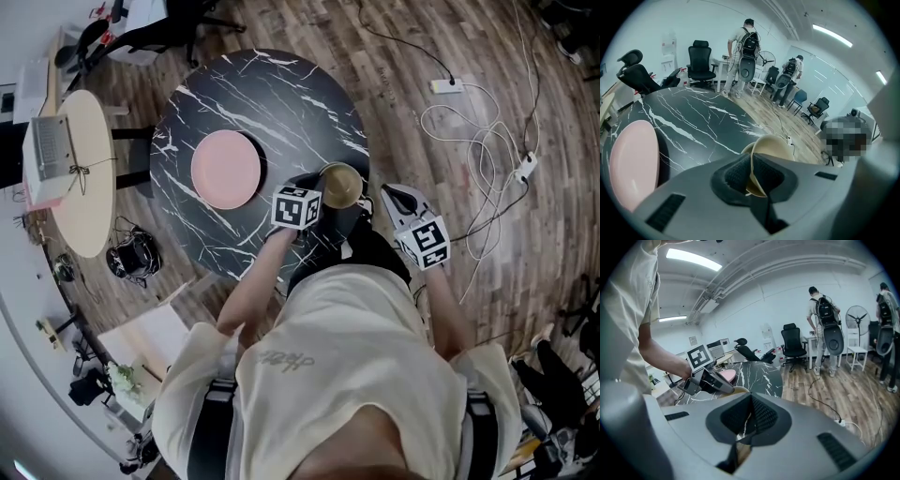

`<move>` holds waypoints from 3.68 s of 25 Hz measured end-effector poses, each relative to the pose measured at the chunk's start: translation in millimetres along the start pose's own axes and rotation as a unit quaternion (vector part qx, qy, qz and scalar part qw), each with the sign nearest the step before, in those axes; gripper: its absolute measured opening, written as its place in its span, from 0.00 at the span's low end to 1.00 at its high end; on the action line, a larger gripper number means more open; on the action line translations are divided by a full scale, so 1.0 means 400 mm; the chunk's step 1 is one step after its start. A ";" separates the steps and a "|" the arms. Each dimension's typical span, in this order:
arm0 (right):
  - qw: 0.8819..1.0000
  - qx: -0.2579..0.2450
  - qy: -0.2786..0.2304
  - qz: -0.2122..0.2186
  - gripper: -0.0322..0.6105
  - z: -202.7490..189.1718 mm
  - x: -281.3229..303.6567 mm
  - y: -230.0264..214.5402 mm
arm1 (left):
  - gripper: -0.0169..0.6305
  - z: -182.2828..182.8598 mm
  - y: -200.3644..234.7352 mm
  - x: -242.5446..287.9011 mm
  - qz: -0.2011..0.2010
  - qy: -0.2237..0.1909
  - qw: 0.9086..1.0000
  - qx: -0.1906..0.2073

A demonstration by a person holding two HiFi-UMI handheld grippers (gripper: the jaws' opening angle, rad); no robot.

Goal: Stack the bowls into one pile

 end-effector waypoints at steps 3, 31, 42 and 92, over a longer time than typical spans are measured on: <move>1.000 0.001 0.002 0.004 0.06 0.000 0.007 -0.002 | 0.08 -0.004 0.001 0.009 0.006 0.006 1.000 0.011; 1.000 -0.012 0.019 0.012 0.06 -0.018 0.053 0.085 | 0.18 -0.069 0.057 -0.102 0.058 -0.015 0.998 0.034; 0.995 -0.073 0.029 0.054 0.06 0.034 0.117 0.211 | 0.15 -0.208 0.111 -0.273 0.101 -0.049 0.994 -0.014; 0.927 -0.233 -0.239 0.169 0.06 0.626 0.080 0.551 | 0.08 0.102 0.152 -0.921 0.248 -0.363 0.895 0.073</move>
Point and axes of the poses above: the fingertips, and each gripper's own axes: x forward along the fingers, y to its left, z out of its top, the point moved 9 cm from there along -x, backward along the fingers, and after that the axes turned 12 degrees about x, right-handed, at the moved point
